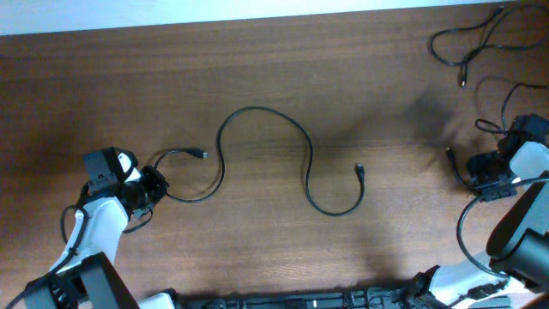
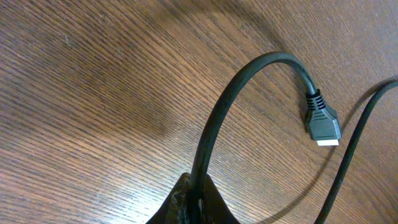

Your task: Untangle cables

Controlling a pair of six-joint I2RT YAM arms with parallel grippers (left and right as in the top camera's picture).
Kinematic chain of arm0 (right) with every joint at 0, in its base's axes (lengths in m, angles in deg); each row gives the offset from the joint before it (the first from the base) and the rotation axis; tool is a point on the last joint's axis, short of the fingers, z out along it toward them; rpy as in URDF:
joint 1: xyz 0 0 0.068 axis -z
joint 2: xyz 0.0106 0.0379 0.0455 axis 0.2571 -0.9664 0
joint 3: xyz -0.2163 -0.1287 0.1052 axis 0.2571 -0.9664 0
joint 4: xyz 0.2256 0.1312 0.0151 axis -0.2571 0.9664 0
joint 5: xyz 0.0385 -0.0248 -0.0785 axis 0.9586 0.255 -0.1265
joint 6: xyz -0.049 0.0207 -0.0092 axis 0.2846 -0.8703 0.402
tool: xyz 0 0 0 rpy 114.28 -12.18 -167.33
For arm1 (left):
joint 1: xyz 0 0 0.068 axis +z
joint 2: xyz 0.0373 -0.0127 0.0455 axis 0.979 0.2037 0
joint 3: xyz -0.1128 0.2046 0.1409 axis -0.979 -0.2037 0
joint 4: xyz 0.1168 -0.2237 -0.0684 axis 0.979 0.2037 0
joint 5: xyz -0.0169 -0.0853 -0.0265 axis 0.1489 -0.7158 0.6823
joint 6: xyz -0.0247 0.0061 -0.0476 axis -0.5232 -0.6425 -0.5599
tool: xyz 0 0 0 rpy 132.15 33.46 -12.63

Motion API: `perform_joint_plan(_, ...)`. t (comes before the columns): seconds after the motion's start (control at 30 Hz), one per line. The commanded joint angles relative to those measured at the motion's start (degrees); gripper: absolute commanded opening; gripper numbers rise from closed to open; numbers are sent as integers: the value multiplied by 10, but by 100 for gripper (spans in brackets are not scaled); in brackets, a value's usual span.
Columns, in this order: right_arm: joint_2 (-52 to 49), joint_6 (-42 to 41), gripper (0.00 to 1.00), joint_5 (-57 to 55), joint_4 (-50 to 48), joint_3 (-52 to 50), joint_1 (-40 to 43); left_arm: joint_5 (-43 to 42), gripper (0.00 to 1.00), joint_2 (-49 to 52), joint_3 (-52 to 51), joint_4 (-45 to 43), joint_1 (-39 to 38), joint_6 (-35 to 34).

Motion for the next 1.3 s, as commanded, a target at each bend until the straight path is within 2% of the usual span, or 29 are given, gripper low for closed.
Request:
perform_joint_plan(0.0,-16,26,4,-28,-19,-39,-2,2,6,-5,-5,-1,-1,-5)
perform_joint_plan(0.13,-1,153,4,-24,2,5,-2,3,7,-5,-5,1,-1,-5)
perform_joint_plan(0.23,49,155,4,-19,36,26,-2,3,8,-5,-5,0,-1,-5)
perform_joint_plan(0.43,238,158,4,-21,53,27,-2,26,8,-5,-5,1,-1,-5)
perform_joint_plan(0.57,312,214,4,-43,12,27,-2,26,9,-5,-5,1,-1,-5)
perform_joint_plan(0.73,381,245,4,-43,-47,28,-2,26,9,-5,-5,-1,-1,-5)
perform_joint_plan(0.87,372,336,4,-43,-157,28,-2,28,9,-5,-5,-1,-1,-5)
perform_joint_plan(1.0,305,401,4,-44,-247,28,-2,28,9,-5,-5,-1,-1,-5)
perform_joint_plan(1.13,219,410,4,-56,-330,28,14,28,8,-5,-5,2,-1,-5)
perform_joint_plan(1.27,173,410,4,-56,-397,28,55,28,6,-5,-5,5,-1,-5)
